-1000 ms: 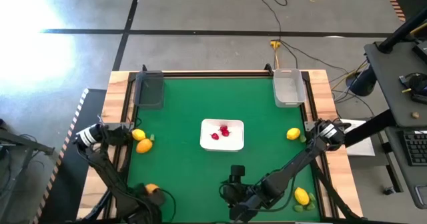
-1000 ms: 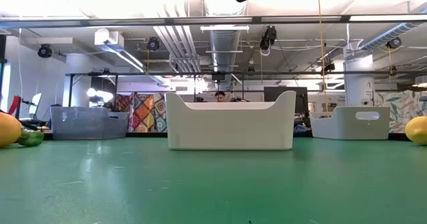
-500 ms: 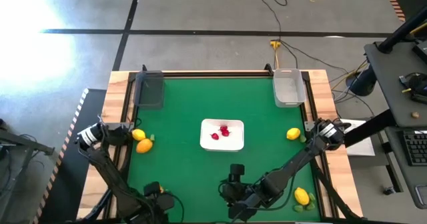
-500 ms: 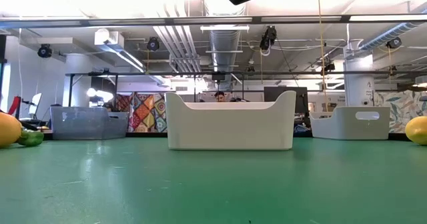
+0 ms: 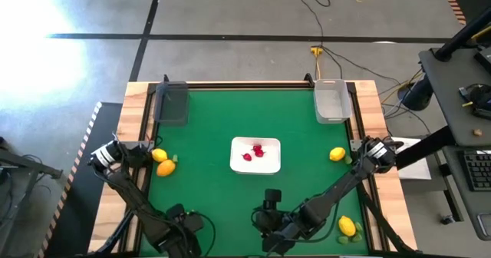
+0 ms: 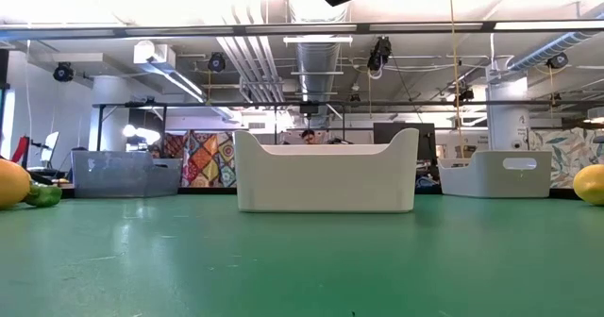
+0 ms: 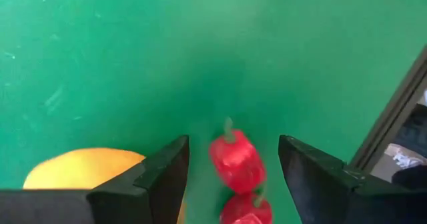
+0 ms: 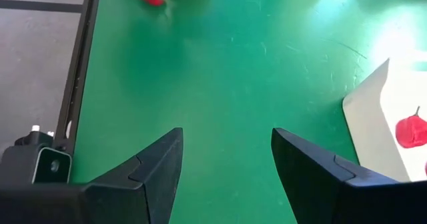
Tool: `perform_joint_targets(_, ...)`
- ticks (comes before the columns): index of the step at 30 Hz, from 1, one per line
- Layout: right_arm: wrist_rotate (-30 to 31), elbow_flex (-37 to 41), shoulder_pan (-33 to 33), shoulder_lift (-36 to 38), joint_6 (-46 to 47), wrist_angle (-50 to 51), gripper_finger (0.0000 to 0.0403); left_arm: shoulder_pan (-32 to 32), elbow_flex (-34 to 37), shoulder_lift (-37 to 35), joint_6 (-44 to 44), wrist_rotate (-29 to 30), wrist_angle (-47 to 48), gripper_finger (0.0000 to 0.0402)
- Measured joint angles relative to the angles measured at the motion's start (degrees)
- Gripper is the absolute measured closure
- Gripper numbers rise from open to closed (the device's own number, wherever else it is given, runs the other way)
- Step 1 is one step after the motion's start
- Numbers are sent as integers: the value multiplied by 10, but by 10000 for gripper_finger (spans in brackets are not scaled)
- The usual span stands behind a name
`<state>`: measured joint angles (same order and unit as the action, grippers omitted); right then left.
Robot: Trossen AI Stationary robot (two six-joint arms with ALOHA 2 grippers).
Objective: Sort produce into baskets
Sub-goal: Put the red chili pepper into the white bin
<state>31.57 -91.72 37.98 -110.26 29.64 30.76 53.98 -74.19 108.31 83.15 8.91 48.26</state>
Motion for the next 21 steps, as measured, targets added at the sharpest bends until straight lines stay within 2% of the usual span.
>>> perform_joint_targets(8, 0, 0, 0, 0, 0, 1, 181, 1, 0, 1, 6, -17, 3, 188)
perform_joint_targets(14, -1, 0, 0, 0, 0, 2, 181, 6, 0, 3, 59, -33, 1, 187)
perform_joint_targets(21, -1, 0, 0, 0, 0, 2, 181, 9, 0, 37, 73, -52, -29, 187)
